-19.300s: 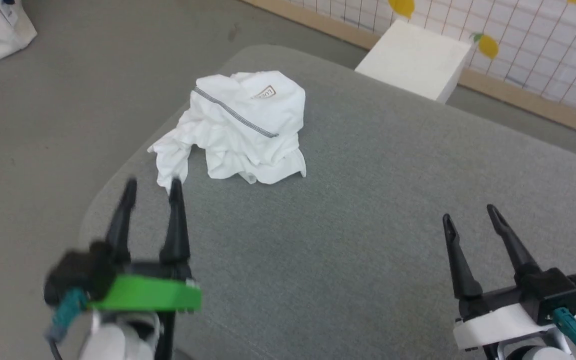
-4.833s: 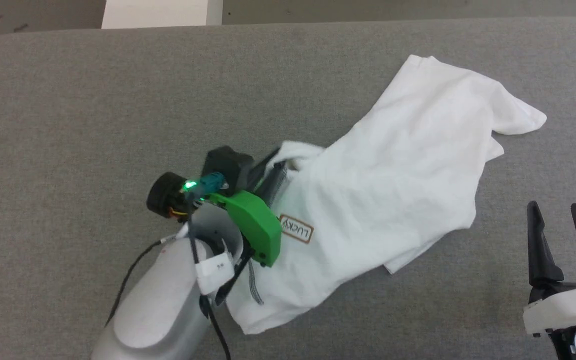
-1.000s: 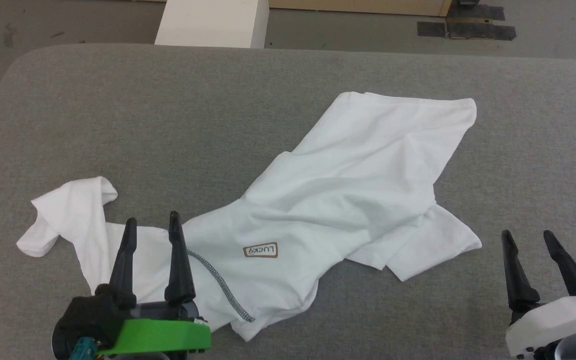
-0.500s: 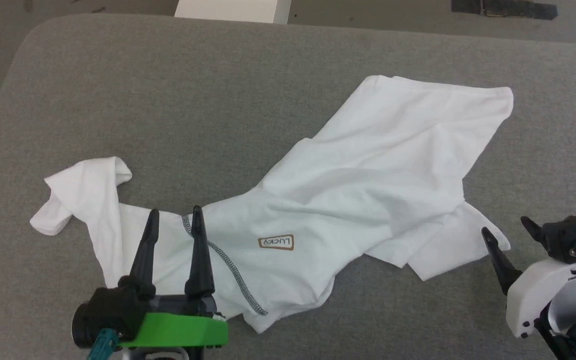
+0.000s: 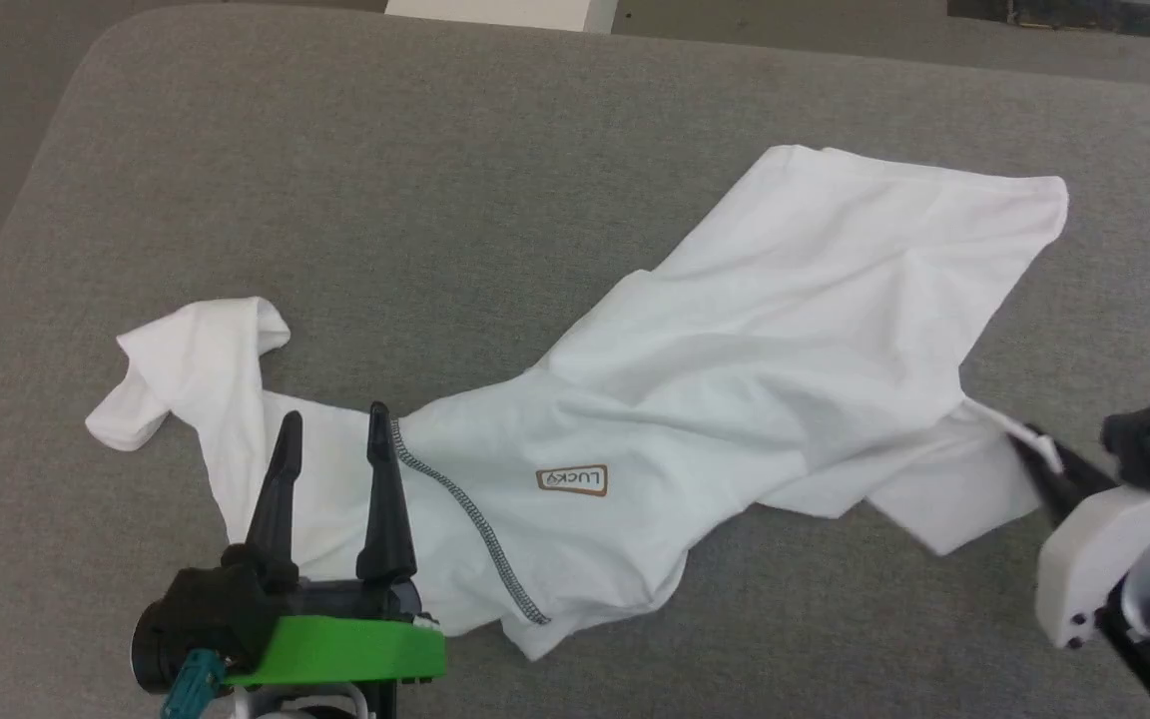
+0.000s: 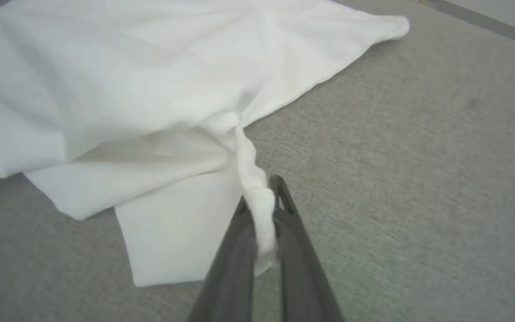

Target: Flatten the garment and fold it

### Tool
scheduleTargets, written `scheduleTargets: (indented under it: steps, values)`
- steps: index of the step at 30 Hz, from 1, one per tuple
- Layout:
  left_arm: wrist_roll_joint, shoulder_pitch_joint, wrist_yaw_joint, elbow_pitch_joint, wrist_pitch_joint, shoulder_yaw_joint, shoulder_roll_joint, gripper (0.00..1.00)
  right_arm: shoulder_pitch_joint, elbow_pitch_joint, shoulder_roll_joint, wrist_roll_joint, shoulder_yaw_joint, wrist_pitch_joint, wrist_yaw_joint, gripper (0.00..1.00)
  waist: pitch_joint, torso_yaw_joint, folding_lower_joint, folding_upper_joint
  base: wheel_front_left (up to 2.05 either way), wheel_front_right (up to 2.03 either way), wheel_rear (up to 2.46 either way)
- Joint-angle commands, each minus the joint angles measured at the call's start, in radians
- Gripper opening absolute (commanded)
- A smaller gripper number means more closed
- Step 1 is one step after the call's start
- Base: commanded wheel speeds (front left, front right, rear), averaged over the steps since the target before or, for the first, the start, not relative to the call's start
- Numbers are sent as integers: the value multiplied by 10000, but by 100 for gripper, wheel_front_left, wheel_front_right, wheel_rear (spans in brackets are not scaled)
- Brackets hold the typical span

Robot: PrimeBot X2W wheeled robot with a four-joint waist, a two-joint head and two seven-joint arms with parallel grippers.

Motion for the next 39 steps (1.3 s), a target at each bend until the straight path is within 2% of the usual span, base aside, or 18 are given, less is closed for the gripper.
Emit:
scheduleTargets:
  steps: [1,7,13,17,18,21,24,25,26,27,30,33,36,39]
  values:
    - [106,9,6,3,-49,36,-65,100,-275,-277,-248,-16,-377,35,-15,0,-304,-406,0,-1,0,0,0]
    - [119,3,-40,65,-49,86,-74,100,-172,-834,-1334,-11,-2572,723,-15,0,-407,-872,0,-1,0,0,0]
    - [96,-99,-107,124,-49,-18,-78,100,768,-375,-2043,-256,-5395,1172,-15,0,-242,-890,0,-1,0,0,0]
    - [103,-11,-95,148,-49,27,-79,100,1650,472,-2157,-814,-7199,1102,-15,0,-194,-762,0,-1,0,0,0]
    - [122,51,-102,144,-49,76,-80,100,2088,988,-2208,-1304,-7930,960,-15,0,-192,-693,0,-1,0,0,0]
    - [147,94,-137,157,-49,116,-80,100,2390,1616,-2192,-2016,-8645,648,-15,0,-205,-631,0,-1,0,0,0]
    - [159,94,-160,186,-49,144,-80,100,2372,2186,-2093,-2498,-8911,209,-15,0,-227,-621,0,-1,0,0,0]
    - [159,86,-175,209,-49,126,-80,100,2312,2387,-2049,-2564,-8876,68,-15,24,-238,-625,0,-1,0,0,0]
    - [155,76,-190,233,-49,102,-80,100,2225,2533,-1990,-2526,-8797,-52,-15,55,-249,-628,0,-1,0,0,0]
    - [150,61,-199,264,-49,73,-81,100,2093,2670,-1920,-2418,-8618,-218,-15,100,-260,-636,0,-1,0,0,0]
    - [119,14,-195,325,-49,5,-81,100,1631,2679,-1856,-2012,-7911,-729,-15,100,-290,-680,0,-1,0,0,0]
    - [81,-15,-166,360,-49,-61,-81,100,961,2171,-1857,-1305,-7039,-1031,-15,100,-325,-729,0,-1,0,0,0]
    - [59,-28,-125,342,-49,-167,-81,100,187,918,-2028,-364,-5678,-755,-15,100,-297,-752,0,-1,0,0,0]
    - [53,-98,-91,322,-49,-285,-81,100,-257,-31,-2133,18,-4570,-250,-15,100,-200,-699,0,-1,0,0,0]
